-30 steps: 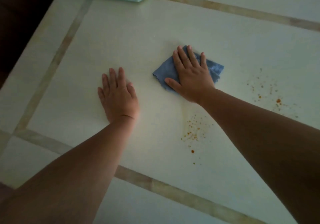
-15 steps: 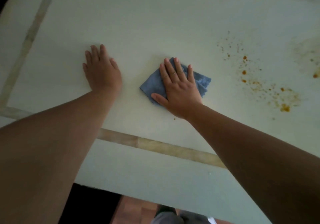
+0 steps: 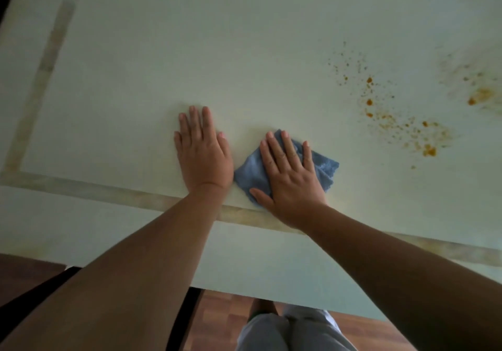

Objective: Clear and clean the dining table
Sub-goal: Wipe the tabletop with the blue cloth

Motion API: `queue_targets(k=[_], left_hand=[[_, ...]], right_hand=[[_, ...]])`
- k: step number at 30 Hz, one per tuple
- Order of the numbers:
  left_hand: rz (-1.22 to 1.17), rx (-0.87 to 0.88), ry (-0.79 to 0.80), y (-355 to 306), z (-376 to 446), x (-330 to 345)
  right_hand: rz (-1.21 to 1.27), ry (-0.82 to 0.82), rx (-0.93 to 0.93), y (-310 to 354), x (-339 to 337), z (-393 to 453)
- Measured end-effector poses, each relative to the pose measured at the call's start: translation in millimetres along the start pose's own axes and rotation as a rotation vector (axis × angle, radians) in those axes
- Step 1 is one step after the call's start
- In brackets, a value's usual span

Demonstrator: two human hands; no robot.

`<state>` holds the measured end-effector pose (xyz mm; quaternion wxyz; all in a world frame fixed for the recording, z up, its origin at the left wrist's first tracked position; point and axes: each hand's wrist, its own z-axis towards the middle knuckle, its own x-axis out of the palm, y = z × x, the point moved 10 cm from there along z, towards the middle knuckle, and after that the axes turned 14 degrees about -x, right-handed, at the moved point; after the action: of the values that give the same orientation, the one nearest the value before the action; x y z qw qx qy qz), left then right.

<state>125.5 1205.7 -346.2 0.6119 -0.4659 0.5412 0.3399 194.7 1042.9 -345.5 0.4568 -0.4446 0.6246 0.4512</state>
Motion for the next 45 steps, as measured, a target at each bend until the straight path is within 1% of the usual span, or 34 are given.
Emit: queue_targets(k=[3,7,11,14,17,21,23,25,27,29,33,36,38,39,40,41,43,45], left_hand=[[0.003,0.003,-0.004,0.4,-0.6,-1.6],[0.003,-0.003,-0.006,0.2,3.1,-1.6],[-0.012,-0.015,0.005,0.3,4.2,0.4],[-0.030,-0.018,0.000,2.3,3.6,1.1],[-0.031,-0.008,-0.042,2.1,0.9,-1.0],[-0.036,-0.001,-0.073,0.0,-1.5,-4.2],[-0.036,-0.011,-0.066,1.6,-0.5,-4.7],[-0.039,-0.012,-0.052,1.7,-0.3,-4.8],[-0.033,-0.010,-0.026,0.7,-0.2,-3.9],[-0.043,-0.014,0.005,-0.4,-0.2,-2.2],[-0.073,-0.032,0.012,-0.1,2.5,-3.2],[-0.070,-0.018,0.011,0.8,1.6,-3.6],[-0.083,-0.013,-0.001,0.8,1.3,-4.5],[-0.093,-0.014,-0.016,1.3,1.8,-5.5],[-0.102,-0.017,-0.028,2.1,2.2,-6.1],[-0.108,-0.020,-0.035,2.9,2.0,-6.4],[-0.109,-0.017,-0.039,2.8,1.2,-6.5],[-0.100,-0.015,-0.032,1.8,0.5,-5.6]], right_hand=[[-0.018,0.025,-0.042,2.0,-0.3,6.2],[-0.047,0.018,-0.120,-1.8,-7.0,27.7],[-0.067,0.024,-0.174,-10.3,-11.4,61.7],[-0.080,-0.003,-0.178,-18.7,-16.9,93.6],[-0.060,-0.049,-0.128,-32.4,-27.6,129.0],[0.010,-0.081,0.066,-50.5,-37.2,167.0],[0.035,-0.095,0.135,-49.8,-37.1,171.5],[0.056,-0.112,0.140,-44.5,-35.4,166.9],[0.054,-0.107,0.083,-33.9,-31.6,154.8],[0.005,-0.089,-0.013,-20.8,-28.6,135.4],[-0.060,-0.035,-0.184,-5.1,-18.5,87.9],[-0.118,0.040,-0.335,-8.6,-9.2,63.3],[-0.168,0.066,-0.416,-19.5,-9.4,63.6],[-0.185,0.061,-0.410,-28.2,-12.2,69.7],[-0.186,0.049,-0.357,-39.0,-16.3,77.8],[-0.168,0.035,-0.262,-51.6,-20.7,85.9],[-0.096,-0.007,-0.016,-73.6,-27.8,93.2],[-0.030,-0.043,0.172,-79.2,-26.5,86.7]])
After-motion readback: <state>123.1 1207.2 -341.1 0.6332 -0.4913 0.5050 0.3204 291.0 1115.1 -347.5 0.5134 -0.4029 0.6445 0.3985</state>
